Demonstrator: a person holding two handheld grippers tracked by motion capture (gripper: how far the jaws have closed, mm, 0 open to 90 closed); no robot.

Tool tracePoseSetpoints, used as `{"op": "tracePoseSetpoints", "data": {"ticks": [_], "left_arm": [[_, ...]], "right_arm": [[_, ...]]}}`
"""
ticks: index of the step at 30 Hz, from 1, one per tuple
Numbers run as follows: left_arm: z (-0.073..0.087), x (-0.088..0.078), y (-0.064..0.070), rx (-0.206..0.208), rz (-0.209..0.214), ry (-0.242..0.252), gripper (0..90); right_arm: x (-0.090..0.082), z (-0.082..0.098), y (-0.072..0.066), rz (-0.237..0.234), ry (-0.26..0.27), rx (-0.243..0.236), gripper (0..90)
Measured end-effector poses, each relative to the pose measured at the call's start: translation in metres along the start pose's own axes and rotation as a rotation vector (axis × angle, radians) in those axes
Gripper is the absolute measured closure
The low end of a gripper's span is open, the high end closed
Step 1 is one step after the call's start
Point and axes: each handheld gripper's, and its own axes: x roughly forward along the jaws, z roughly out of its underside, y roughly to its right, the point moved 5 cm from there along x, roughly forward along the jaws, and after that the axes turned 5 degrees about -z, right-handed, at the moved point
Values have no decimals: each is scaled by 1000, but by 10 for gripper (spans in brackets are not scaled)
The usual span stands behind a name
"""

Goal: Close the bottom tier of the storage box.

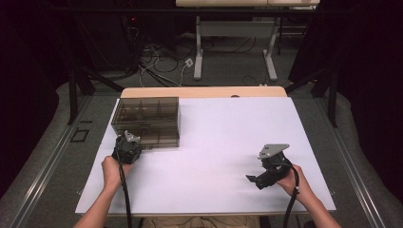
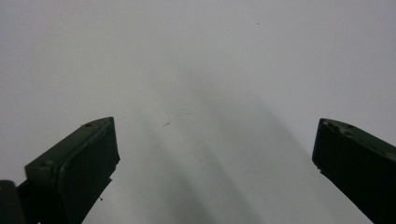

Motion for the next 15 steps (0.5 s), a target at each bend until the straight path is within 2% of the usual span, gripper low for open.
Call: {"op": "tracePoseSetpoints", "data": {"ticks": [6, 15], "left_arm": [[-3, 5, -2, -28, -8, 17, 895], [-7, 10, -3, -30, -30, 36, 898]], "right_arm": [[1, 0, 1, 1, -2, 1, 0], [1, 0, 1, -1, -3, -1, 0]]}}
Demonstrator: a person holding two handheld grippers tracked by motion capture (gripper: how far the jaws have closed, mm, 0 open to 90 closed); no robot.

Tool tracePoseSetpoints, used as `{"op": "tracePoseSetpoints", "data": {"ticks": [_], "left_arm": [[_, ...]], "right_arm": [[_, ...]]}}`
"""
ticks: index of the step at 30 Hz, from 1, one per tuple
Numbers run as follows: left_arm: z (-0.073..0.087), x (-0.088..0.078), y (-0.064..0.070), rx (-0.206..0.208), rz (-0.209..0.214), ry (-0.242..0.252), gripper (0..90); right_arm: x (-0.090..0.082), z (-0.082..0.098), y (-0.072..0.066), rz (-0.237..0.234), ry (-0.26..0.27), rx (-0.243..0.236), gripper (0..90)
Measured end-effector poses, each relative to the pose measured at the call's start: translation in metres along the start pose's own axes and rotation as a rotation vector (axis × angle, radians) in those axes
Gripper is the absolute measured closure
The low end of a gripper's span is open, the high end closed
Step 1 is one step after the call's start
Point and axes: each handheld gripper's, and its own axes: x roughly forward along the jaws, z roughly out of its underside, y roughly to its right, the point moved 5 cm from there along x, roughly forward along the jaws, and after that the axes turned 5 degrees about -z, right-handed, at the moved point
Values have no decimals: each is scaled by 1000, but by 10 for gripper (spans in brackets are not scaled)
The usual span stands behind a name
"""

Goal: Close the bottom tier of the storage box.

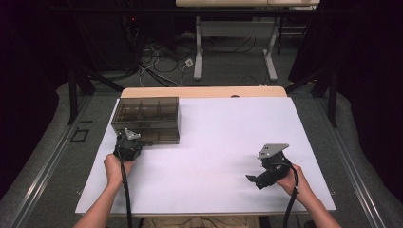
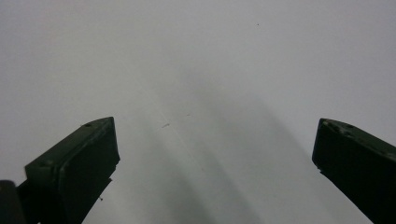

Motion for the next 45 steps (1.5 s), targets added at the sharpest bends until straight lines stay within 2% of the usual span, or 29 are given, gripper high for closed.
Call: {"op": "tracePoseSetpoints", "data": {"ticks": [17, 27, 31, 45], "left_arm": [[-7, 12, -2, 21, -53, 44, 900], [-9, 18, -4, -9, -44, 41, 900], [-9, 19, -5, 0, -52, 35, 900], [-10, 18, -8, 2, -25, 25, 871]], "right_arm": [[0, -1, 0, -2, 4, -4, 0], [0, 0, 0, -4, 3, 5, 0], [0, 0, 0, -2, 2, 3, 0], [0, 0, 0, -12, 0, 2, 0]]}}
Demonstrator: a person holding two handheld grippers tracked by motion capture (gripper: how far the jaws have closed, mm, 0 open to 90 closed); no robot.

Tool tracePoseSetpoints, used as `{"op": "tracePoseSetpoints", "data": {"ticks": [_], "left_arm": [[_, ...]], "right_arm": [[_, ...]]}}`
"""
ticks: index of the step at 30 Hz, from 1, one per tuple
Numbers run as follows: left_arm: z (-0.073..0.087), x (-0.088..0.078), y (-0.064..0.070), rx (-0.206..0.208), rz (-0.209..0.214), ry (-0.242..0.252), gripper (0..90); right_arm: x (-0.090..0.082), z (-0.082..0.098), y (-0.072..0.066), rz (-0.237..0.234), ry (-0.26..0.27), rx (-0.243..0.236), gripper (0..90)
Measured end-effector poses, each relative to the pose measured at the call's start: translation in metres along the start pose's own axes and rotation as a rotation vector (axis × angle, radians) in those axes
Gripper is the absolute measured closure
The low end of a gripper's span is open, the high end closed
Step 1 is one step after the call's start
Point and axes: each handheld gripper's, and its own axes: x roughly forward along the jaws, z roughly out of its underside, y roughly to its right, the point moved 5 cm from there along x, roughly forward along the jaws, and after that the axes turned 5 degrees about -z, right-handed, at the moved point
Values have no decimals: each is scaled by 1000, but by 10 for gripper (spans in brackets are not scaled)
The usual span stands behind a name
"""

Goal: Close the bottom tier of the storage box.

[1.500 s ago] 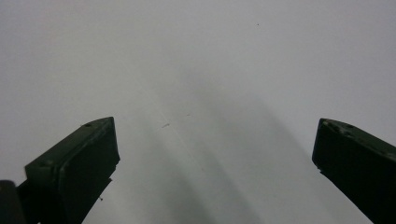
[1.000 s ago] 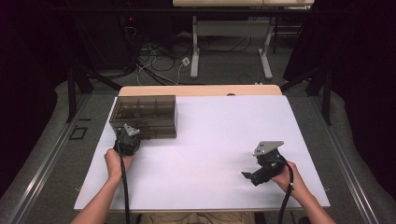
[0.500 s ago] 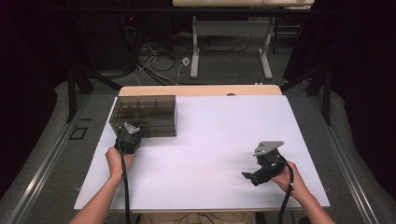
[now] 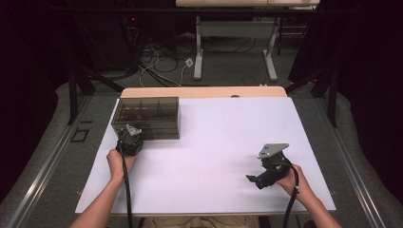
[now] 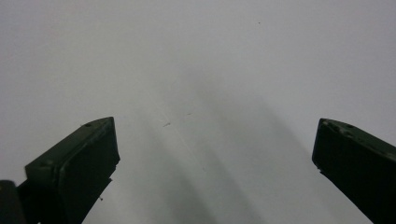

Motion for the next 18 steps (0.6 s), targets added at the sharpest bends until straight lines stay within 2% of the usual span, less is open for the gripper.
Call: {"op": "tracePoseSetpoints", "data": {"ticks": [6, 13, 18], "left_arm": [[1, -3, -3, -12, 11, -6, 754], [0, -8, 1, 2, 53, -13, 648], [3, -13, 5, -9, 79, -22, 516]], "right_arm": [[-1, 0, -1, 3, 3, 2, 0], [-1, 1, 0, 6, 5, 8, 0], [-1, 0, 0, 10, 13, 10, 0]]}}
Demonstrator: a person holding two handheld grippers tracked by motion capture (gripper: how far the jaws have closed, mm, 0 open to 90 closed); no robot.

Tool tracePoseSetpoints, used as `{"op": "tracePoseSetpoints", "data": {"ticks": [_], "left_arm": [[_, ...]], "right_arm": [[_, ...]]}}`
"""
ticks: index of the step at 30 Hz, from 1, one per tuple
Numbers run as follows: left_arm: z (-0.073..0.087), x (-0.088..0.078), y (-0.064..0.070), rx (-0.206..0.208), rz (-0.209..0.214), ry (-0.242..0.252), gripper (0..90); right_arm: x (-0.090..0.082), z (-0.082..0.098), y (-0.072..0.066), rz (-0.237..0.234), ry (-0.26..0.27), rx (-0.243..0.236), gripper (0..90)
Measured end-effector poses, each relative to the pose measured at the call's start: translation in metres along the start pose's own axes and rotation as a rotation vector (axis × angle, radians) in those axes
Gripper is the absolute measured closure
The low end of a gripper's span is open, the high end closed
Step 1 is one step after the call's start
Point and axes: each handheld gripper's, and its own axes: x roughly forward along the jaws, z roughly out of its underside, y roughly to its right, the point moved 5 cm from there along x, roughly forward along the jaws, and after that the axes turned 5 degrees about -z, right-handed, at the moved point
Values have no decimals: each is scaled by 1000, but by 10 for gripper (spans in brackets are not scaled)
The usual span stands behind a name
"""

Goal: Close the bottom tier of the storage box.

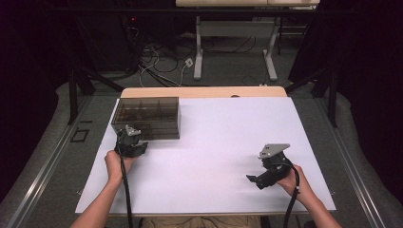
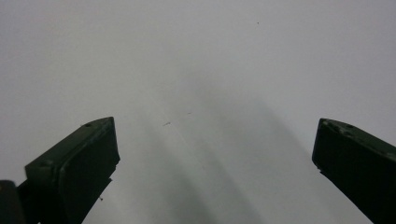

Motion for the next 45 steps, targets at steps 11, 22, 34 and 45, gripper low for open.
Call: {"op": "tracePoseSetpoints", "data": {"ticks": [11, 22, 34, 45], "left_arm": [[2, -21, 16, 28, 52, -1, 240], [3, -39, 33, 66, 61, 3, 42], [13, -62, 49, 131, 84, 29, 1], [20, -79, 63, 186, 90, 68, 0]], "right_arm": [[-1, 0, 0, -3, -8, -3, 0], [-1, 0, 0, -4, -7, -9, 0], [-1, 0, 0, -6, -4, -9, 0], [-1, 1, 0, 0, 0, -5, 0]]}}
